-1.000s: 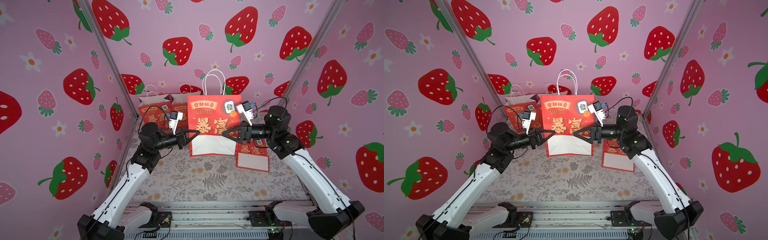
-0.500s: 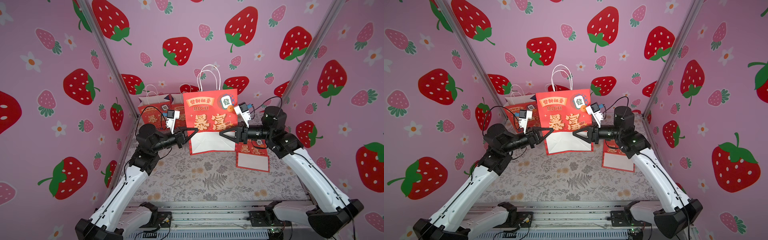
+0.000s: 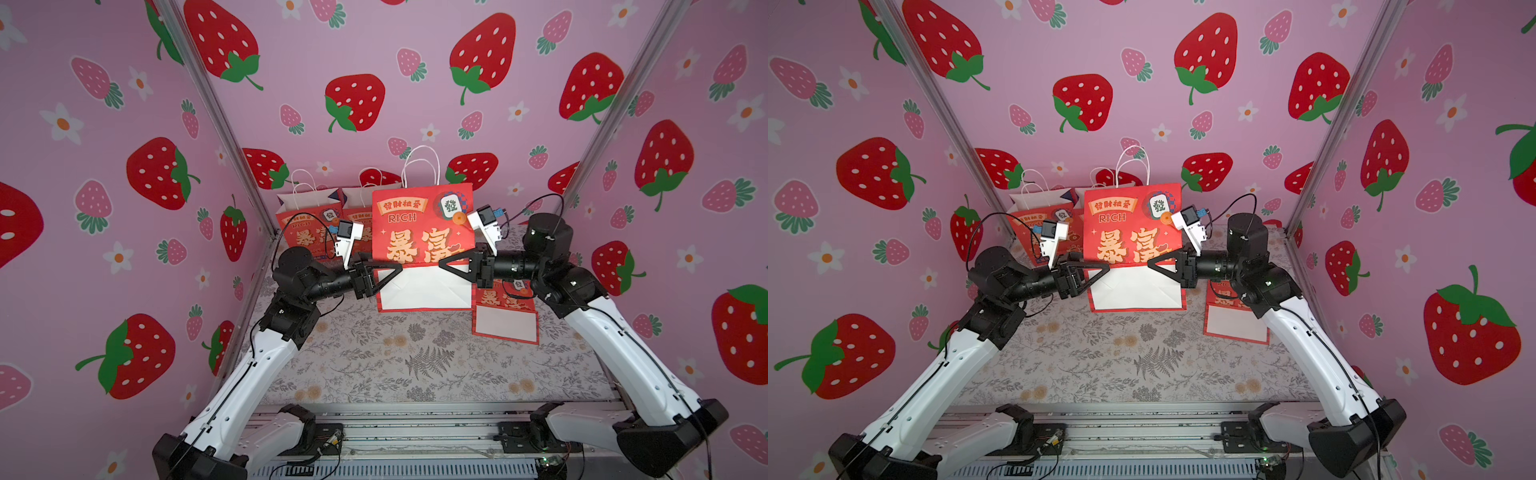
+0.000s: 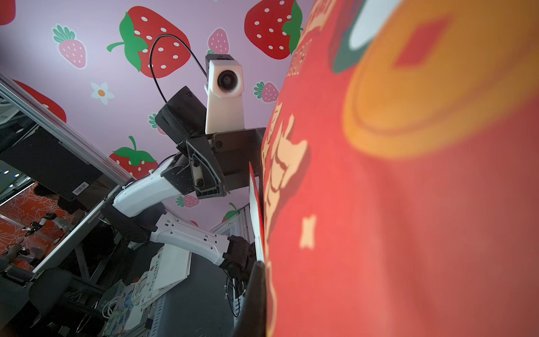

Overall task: Put away the paper bag
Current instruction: Press the paper bag.

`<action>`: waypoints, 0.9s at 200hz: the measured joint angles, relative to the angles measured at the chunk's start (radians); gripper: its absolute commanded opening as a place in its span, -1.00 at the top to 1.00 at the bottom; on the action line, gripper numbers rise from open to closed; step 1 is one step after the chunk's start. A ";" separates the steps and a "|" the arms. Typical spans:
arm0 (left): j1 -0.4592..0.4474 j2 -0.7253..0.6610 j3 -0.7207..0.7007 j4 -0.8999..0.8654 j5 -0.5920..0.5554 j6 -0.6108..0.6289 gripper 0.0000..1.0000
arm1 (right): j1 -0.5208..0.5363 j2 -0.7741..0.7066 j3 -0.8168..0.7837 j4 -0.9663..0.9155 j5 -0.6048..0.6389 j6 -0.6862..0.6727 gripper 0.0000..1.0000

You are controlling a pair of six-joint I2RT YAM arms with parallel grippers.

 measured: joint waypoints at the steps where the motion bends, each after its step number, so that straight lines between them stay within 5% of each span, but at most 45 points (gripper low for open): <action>1: 0.000 0.000 0.000 0.000 0.000 0.000 -0.04 | 0.000 0.000 0.000 0.000 0.000 0.000 1.00; 35: -0.001 0.013 0.000 -0.004 -0.013 0.005 0.21 | 0.000 0.009 0.000 0.000 0.000 0.001 1.00; 70: -0.007 0.026 0.000 -0.011 -0.034 0.008 0.82 | 0.000 0.009 0.000 -0.001 -0.004 0.000 0.90; 81: -0.009 0.027 0.000 -0.019 -0.040 0.002 1.00 | 0.000 0.009 0.000 -0.006 -0.003 -0.005 0.69; 110: -0.013 0.037 0.001 -0.063 -0.061 0.018 1.00 | -0.003 0.005 0.000 -0.049 0.023 -0.031 -0.32; 127: -0.014 0.051 0.000 -0.103 -0.077 0.027 1.00 | -0.012 -0.019 -0.009 -0.068 0.061 -0.045 -0.69; 154: -0.025 0.070 0.002 -0.199 -0.113 0.056 1.00 | -0.036 -0.087 -0.027 -0.107 0.148 -0.067 -0.99; 180: -0.056 0.123 0.031 -0.331 -0.138 0.094 1.00 | -0.062 -0.164 -0.050 -0.136 0.245 -0.090 -0.99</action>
